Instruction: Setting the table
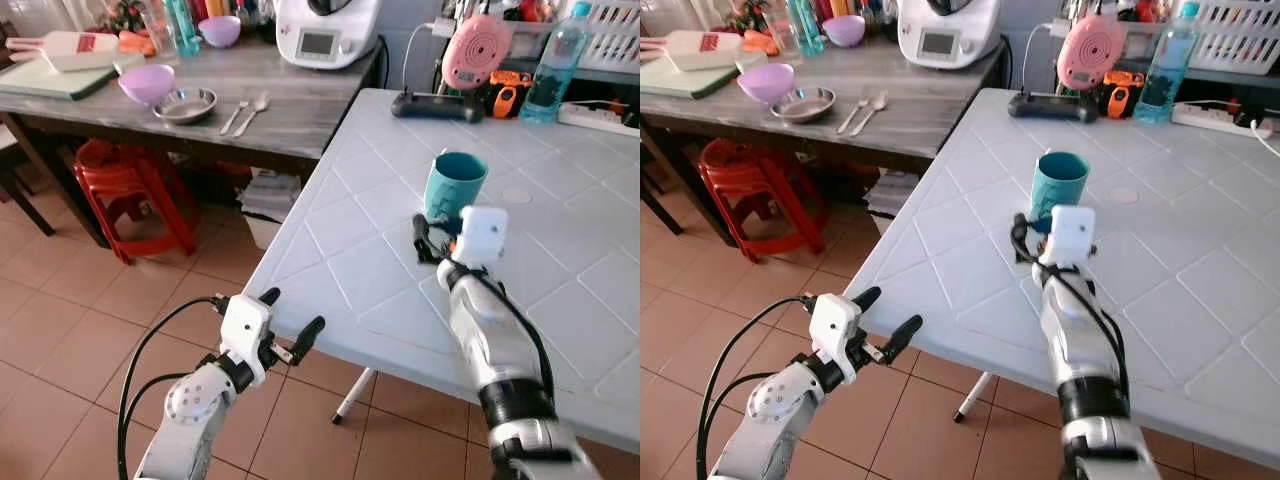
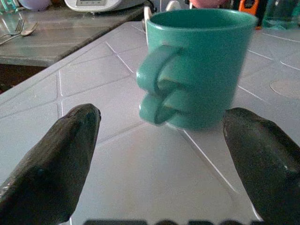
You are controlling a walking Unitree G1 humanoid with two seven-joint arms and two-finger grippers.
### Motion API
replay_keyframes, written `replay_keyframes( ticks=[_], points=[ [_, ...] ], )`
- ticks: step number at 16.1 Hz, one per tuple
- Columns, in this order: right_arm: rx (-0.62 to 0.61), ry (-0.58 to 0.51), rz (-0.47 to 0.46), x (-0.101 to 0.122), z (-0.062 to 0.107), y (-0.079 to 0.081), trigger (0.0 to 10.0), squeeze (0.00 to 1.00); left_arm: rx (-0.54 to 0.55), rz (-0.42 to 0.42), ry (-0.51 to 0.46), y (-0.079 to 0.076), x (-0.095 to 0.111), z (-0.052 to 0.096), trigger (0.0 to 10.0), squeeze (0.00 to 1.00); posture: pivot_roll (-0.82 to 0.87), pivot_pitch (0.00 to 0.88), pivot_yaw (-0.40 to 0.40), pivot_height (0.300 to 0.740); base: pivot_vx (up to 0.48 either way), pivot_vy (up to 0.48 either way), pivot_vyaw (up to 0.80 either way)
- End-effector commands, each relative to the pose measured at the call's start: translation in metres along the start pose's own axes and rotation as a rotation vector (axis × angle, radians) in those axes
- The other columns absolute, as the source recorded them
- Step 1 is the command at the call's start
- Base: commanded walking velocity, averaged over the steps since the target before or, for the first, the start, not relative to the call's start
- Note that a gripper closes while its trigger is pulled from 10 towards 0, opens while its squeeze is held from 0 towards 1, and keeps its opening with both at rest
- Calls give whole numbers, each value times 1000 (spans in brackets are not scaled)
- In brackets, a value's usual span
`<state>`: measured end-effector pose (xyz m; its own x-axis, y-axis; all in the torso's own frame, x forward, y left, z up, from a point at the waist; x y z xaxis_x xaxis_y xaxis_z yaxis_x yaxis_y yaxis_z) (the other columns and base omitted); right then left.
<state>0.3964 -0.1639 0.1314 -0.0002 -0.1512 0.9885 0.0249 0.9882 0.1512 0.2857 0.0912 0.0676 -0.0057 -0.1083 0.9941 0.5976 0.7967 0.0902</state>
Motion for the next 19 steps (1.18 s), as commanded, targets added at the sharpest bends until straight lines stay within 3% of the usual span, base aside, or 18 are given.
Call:
replay_keyframes(
  ticks=[1, 5, 14, 18, 19],
  points=[
    [0, -12, -1, 4, -7, 1, 10000, 0, -7, -8, -1, 0, 3, 3, 10000, 0, 158, 117, 56, 740, 0, 0, 0],
    [-64, -69, 12, 21, -17, -12, 10000, 0, 2, -11, 0, 2, 5, 3, 10000, 0, 156, 111, 51, 740, 0, 0, 0],
    [-153, -109, 38, 29, -21, -35, 10000, 0, 3, -11, -5, 1, 7, -2, 10000, 0, 156, 104, 51, 740, 0, 0, 0],
    [-157, -100, 38, 26, -21, -38, 10000, 0, 4, -15, 2, 2, 6, -1, 10000, 0, 154, 103, 56, 740, 0, 0, 0],
    [-155, -98, 39, 26, -22, -38, 2471, 0, 1, -15, 2, 2, 6, -2, 10000, 0, 152, 102, 58, 740, 0, 0, 0]
  ],
)
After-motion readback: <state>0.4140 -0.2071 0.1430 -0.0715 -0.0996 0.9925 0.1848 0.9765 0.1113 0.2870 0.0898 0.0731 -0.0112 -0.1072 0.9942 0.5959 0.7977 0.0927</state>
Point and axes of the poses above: a point about 5 cm out from each wrist's last joint towards the gripper, its own z axis pointing back from the gripper into the wrist, its own x axis along the axis of the wrist's last joint, y = z × x, the point moved 4 cm from there along -z, pointing out of the wrist towards the gripper, and after that the axes turned 7 degrees about -z, right-handed, at the moved point
